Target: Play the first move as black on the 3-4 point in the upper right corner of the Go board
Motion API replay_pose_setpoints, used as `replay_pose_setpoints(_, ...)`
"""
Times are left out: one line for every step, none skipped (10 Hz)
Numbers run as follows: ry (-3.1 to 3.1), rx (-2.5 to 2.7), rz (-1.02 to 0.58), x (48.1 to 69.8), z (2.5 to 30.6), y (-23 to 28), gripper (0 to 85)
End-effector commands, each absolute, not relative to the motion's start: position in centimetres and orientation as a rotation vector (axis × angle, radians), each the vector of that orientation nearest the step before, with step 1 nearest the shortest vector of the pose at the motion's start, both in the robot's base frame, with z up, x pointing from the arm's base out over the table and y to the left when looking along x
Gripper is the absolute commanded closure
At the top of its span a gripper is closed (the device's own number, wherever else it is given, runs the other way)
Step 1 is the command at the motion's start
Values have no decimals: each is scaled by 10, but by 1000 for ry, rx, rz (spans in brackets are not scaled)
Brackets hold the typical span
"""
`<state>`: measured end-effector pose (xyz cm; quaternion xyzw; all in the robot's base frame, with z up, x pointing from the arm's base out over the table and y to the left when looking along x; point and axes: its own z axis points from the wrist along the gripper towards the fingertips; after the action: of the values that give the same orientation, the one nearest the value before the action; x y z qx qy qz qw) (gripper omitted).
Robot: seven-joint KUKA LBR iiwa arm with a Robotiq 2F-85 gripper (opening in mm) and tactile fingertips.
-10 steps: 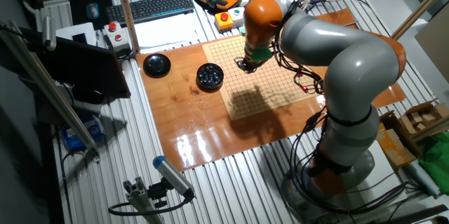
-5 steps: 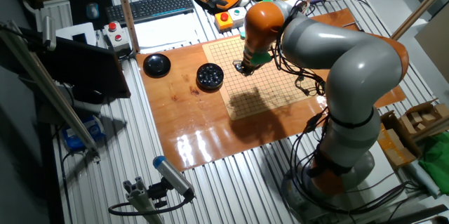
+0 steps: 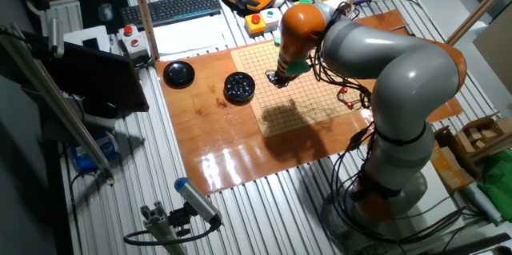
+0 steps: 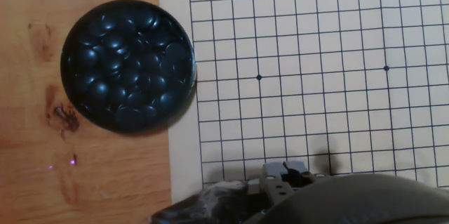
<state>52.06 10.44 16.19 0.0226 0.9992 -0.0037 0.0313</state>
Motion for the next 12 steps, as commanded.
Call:
replay_pose_setpoints(3072,91,6,521,162,104,843)
replay_pose_setpoints(3060,102,2,521,162,104,843)
replay_pose_setpoints(3050,89,35,521,162,104,843)
replay_pose_setpoints(3043,76,53,521,162,104,843)
replay_pose_setpoints(3034,55,52,521,162,104,843)
replay_pose_setpoints(3060,50,54,521,162,104,843)
replay_pose_setpoints(3092,48,82,521,162,104,843)
replay_pose_setpoints(3121,26,79,521,162,104,843)
replay_pose_setpoints(3130,14,77,521,162,104,843)
replay_pose_setpoints(3121,14,67,521,162,104,843)
replay_pose_setpoints(3121,26,60,521,162,104,843)
replay_pose_setpoints(3121,43,75,521,162,104,843)
